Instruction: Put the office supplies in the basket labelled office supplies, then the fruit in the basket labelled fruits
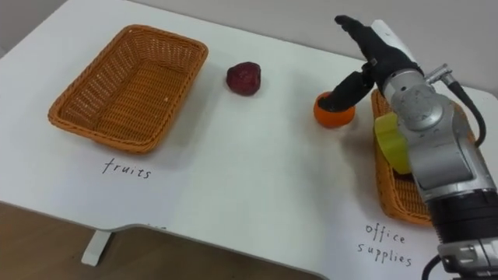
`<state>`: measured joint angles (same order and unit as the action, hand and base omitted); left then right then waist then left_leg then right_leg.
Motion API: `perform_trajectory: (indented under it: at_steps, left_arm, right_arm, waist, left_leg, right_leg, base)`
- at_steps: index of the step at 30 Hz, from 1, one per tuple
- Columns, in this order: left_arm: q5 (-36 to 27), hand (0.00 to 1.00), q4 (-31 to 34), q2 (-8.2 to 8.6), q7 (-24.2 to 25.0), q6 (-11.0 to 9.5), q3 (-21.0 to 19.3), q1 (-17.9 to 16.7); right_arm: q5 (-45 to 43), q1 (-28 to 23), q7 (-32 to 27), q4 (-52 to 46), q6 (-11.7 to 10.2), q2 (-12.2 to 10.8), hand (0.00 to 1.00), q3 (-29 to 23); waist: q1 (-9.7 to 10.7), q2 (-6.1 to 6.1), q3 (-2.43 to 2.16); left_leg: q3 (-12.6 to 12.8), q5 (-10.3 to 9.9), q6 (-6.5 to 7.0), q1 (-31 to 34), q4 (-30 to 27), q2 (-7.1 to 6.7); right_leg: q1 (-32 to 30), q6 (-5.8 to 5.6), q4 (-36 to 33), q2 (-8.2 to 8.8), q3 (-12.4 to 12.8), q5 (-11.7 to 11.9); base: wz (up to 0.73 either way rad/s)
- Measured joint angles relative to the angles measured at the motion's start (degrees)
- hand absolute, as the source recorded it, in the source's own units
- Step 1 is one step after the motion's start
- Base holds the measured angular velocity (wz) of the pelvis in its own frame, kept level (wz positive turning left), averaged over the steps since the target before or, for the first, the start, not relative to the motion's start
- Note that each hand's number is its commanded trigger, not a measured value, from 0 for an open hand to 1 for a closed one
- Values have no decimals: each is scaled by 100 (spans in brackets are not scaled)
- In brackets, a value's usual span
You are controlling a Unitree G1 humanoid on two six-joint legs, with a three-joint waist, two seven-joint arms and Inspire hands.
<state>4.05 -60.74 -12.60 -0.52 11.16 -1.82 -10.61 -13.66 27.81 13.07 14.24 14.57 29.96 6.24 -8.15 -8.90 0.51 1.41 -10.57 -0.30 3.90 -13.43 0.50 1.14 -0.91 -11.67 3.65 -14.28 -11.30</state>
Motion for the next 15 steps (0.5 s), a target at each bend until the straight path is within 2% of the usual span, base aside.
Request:
perform_trajectory:
  at_steps: [15]
  left_arm:
    - [-12,0,-16,-4,21,-13,97,2]
  right_arm:
    - [-25,0,154,101,0,-2,0,111]
  waist:
    - [1,8,8]
  left_leg:
    - [1,0,0,14,1,4]
  right_leg:
    - [-8,3,1,-2,-2,2]
  base:
    - [0]
